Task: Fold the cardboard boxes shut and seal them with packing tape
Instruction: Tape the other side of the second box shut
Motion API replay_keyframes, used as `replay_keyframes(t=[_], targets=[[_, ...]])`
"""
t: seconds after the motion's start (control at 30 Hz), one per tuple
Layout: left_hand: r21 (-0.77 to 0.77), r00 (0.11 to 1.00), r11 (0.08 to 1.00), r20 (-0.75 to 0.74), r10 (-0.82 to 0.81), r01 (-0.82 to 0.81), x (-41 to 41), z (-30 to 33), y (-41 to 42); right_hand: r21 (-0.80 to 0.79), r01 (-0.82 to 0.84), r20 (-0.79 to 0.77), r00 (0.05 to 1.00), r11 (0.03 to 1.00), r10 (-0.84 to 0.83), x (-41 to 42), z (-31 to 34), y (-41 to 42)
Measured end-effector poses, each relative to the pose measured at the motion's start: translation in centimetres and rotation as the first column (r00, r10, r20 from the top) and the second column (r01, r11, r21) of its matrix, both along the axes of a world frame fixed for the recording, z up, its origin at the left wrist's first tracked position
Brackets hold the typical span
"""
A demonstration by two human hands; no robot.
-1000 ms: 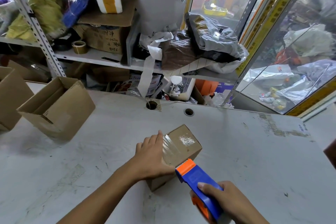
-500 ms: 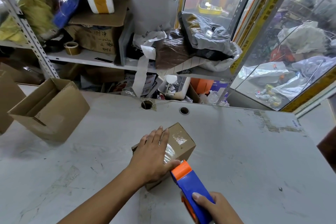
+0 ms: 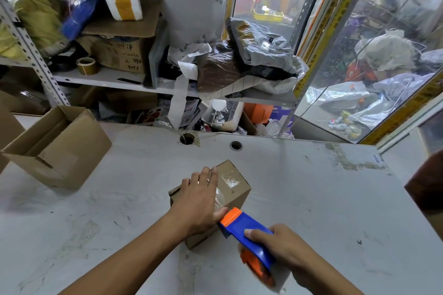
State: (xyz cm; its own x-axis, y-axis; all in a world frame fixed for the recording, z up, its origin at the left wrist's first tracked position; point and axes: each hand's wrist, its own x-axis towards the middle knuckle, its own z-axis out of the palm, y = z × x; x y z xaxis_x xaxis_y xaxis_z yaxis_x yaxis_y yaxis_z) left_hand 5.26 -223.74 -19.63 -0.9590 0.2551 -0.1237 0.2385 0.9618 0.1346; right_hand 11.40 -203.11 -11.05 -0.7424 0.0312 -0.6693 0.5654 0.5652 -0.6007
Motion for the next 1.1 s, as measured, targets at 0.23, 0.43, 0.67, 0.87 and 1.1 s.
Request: replay_keyframes(t=[0.23,0.43,0.67,0.87,1.1], targets=[[-0.006,1.0,1.0,0.011,0.002,-0.001,0.3,1.0,0.3,0.187,-0.059,0.027,0.998,0.981,0.054,-0.4,-0.2,-0.5],[-0.011,1.0,1.0,-0.006,-0.015,0.015,0.1,1.5,0.2,0.258,-0.123,0.067,0.992,0.958,0.109,-1.1,0.2,-1.6],[-0.021,1.0,1.0,0.008,-0.02,0.021,-0.1,1.7,-0.1,0.209,-0.123,0.095,0.99,0.97,0.105,-1.4,1.8,-2.8],[0.014,0.992,0.999,0.126,-0.032,0.03,-0.8,1.9,-0.3,0.207,-0.125,0.104,0.989,0.97,0.105,-1.5,1.6,-1.4],[-0.025,0.992,0.998,0.115,-0.058,0.061,-0.8,1.6,-0.2,0.138,-0.079,0.209,0.977,0.987,0.049,-2.0,3.0,-2.2]])
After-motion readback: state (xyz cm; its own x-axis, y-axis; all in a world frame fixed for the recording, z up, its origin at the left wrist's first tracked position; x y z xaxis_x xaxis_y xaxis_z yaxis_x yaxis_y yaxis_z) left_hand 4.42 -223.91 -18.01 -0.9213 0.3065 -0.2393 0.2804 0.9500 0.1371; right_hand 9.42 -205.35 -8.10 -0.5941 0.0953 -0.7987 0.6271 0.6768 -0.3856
